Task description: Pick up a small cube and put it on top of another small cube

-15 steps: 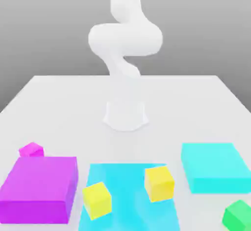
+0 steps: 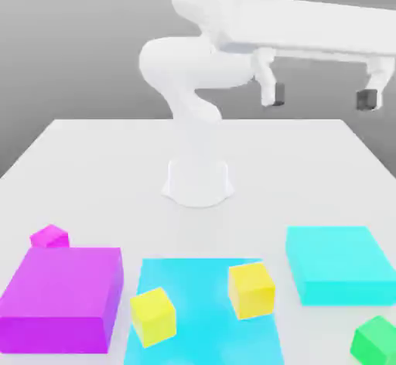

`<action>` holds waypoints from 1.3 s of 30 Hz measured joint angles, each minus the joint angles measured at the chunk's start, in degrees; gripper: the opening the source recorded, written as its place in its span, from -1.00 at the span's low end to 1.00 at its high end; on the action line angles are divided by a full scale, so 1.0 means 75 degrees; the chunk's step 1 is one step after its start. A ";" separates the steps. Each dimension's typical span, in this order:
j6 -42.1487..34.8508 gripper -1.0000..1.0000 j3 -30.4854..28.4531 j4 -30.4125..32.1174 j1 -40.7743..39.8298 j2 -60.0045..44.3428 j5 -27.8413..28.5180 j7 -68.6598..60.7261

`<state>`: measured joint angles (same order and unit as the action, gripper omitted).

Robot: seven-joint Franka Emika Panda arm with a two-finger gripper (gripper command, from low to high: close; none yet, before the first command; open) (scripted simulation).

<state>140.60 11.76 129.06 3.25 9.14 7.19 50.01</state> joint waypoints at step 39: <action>0.1285 -1.00 -0.0541 0.0502 -0.0184 -0.3122 -0.0011 0.0325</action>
<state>150.24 7.70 132.83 1.87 -14.27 7.10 52.45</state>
